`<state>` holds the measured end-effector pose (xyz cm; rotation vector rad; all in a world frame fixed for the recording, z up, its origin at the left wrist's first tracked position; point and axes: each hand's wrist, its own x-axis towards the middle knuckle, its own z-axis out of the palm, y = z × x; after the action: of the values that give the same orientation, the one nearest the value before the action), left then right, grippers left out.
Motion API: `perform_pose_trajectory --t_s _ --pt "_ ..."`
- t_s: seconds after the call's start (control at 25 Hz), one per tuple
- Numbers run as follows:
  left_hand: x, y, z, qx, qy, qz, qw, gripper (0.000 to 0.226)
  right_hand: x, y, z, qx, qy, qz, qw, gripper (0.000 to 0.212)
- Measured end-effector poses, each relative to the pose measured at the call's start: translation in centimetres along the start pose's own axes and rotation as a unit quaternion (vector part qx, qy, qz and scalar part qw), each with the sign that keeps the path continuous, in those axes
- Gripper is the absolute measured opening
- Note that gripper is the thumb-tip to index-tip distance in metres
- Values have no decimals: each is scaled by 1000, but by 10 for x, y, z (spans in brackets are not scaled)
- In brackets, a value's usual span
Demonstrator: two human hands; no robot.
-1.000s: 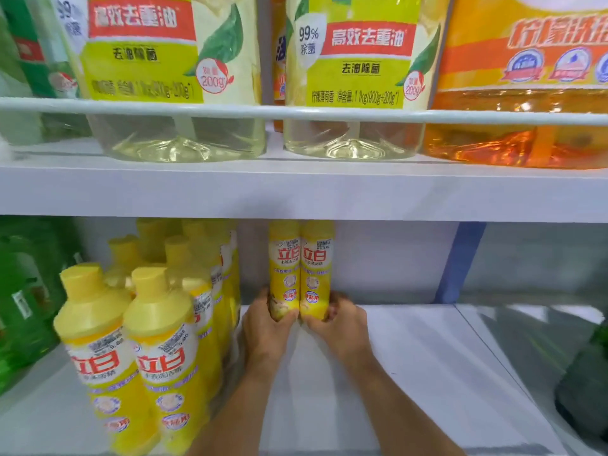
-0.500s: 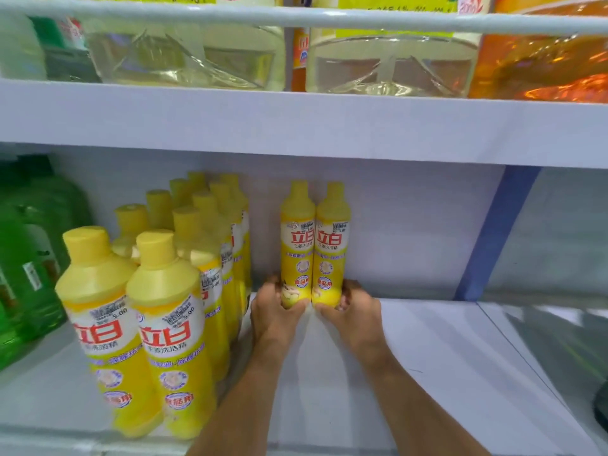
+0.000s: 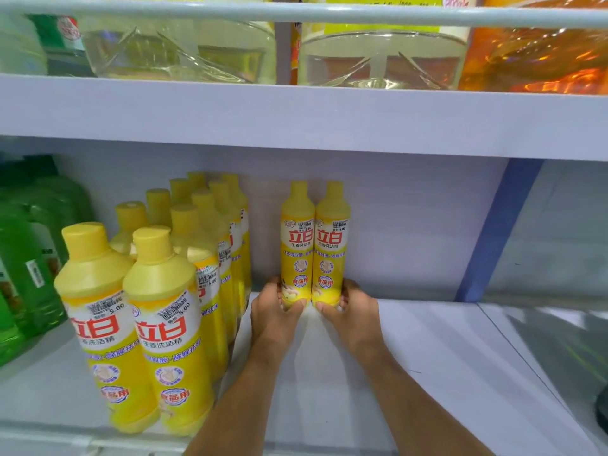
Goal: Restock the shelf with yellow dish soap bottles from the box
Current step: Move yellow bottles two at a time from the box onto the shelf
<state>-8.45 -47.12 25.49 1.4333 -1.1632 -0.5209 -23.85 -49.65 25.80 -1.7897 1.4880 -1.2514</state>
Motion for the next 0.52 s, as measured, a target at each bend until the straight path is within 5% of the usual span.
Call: perform_pose_trajectory --t_s 0.52 --pt "3 -1 1 6 -8 -15 1000 51 -2 1 0 -15 -12 -21 1000 43"
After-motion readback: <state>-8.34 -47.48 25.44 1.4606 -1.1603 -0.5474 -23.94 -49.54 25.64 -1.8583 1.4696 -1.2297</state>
